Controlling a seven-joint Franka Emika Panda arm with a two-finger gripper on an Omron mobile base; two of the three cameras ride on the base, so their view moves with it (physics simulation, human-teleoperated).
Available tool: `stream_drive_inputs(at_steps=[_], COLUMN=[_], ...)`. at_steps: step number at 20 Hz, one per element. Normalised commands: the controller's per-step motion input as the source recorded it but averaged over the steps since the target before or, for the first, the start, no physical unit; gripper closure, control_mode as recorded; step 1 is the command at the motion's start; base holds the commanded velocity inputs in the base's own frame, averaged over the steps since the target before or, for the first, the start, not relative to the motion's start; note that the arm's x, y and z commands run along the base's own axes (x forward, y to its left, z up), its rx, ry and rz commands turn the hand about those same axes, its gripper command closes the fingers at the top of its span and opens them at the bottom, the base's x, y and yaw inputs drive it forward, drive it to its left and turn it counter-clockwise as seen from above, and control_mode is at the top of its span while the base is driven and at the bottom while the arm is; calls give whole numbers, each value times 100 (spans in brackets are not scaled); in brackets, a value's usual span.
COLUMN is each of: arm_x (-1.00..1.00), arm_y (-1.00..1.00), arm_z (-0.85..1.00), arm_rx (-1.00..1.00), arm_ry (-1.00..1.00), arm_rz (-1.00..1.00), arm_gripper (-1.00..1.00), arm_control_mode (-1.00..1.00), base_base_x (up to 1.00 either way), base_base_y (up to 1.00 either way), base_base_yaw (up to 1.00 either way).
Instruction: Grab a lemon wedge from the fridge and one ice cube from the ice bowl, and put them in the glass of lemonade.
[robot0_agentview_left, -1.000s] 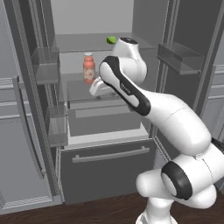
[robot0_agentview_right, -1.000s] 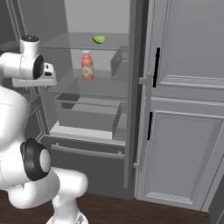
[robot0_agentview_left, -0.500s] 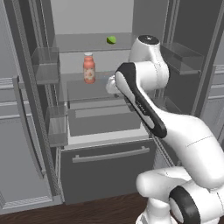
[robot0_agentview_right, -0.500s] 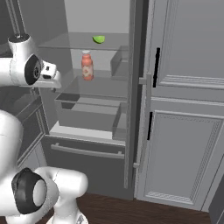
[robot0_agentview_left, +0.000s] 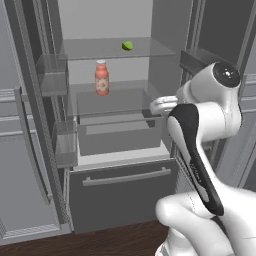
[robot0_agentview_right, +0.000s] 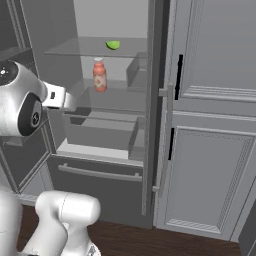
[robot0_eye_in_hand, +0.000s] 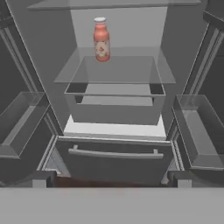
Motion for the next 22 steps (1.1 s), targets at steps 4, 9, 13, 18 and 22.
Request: stream_drive_inputs(at_steps=[4, 9, 13, 18, 22], arm_x=[-48, -43, -33, -15, 0], arm_y=[-11, 0, -9, -3, 0], arm_z=[84, 45, 0, 0, 0], arm_rx=[0, 0, 4, 2, 0], arm_ry=[-8, -1, -5, -3, 0], arm_rz=[-4, 0, 0, 0, 0], arm_gripper=[-100, -100, -100, -100, -100], arm_control_mode=[-100, -100, -100, -100, -100], base_base_x=[0, 0, 0, 0, 0], base_base_y=[0, 0, 0, 0, 0], base_base_yaw=[0, 0, 0, 0, 0])
